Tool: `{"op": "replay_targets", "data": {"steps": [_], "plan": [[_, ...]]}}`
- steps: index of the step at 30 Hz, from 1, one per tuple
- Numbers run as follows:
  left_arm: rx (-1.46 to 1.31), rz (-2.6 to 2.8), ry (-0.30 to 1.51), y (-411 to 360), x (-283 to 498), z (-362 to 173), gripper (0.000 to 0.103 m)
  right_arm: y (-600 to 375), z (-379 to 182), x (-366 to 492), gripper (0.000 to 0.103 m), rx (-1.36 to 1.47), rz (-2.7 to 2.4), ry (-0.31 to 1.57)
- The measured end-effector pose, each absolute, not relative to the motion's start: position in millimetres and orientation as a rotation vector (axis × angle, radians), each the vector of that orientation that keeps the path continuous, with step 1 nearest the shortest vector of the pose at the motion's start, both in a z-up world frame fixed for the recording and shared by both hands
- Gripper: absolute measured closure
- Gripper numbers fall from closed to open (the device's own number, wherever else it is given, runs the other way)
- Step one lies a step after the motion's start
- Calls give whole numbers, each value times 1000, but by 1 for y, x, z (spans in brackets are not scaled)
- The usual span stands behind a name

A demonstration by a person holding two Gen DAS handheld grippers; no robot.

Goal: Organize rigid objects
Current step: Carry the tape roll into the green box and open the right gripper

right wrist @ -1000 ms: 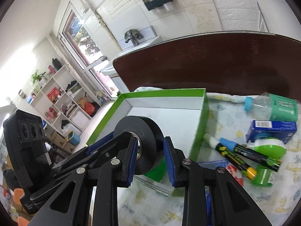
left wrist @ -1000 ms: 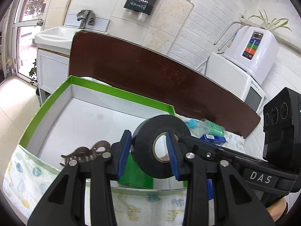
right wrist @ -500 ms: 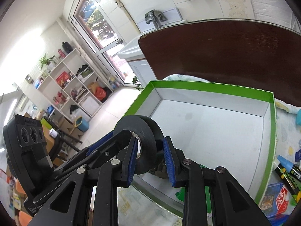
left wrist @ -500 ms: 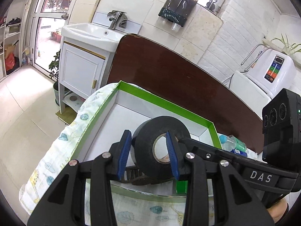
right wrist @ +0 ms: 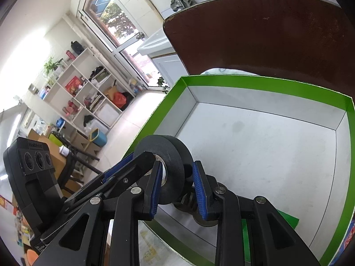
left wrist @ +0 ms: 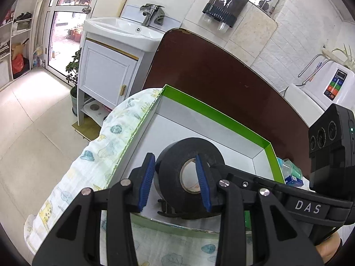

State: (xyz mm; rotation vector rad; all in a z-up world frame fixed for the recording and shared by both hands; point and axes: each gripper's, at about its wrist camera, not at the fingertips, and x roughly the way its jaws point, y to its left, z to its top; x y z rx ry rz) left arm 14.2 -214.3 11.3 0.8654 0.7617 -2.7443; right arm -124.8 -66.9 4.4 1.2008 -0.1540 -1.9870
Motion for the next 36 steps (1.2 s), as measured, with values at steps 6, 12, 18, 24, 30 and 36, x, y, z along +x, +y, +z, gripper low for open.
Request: {"op": "replay_targets", "data": {"steps": [6,12,18,24,30,36], "plan": [[859,-2729,746,-217,14,10,70,-71,-2,-129,71,1217,-1963,-177],[868,-2738,775,-215,12,13,70,-71,1,-128,71,1199,-1983,-155],[863,-2763,730,-199,12,25,70,-60,8,-127,71,1187,-1991,-183],[848,-2812,694,-172,17,42,69,-36,22,-121,71,1159,-2015,-212],[867,-2885,630,-130,13,59,70,4,39,-111,71,1108,-2076,-240],[914,-2965,568,-80,9,69,70,58,51,-100,71,1076,-2141,-289]]}}
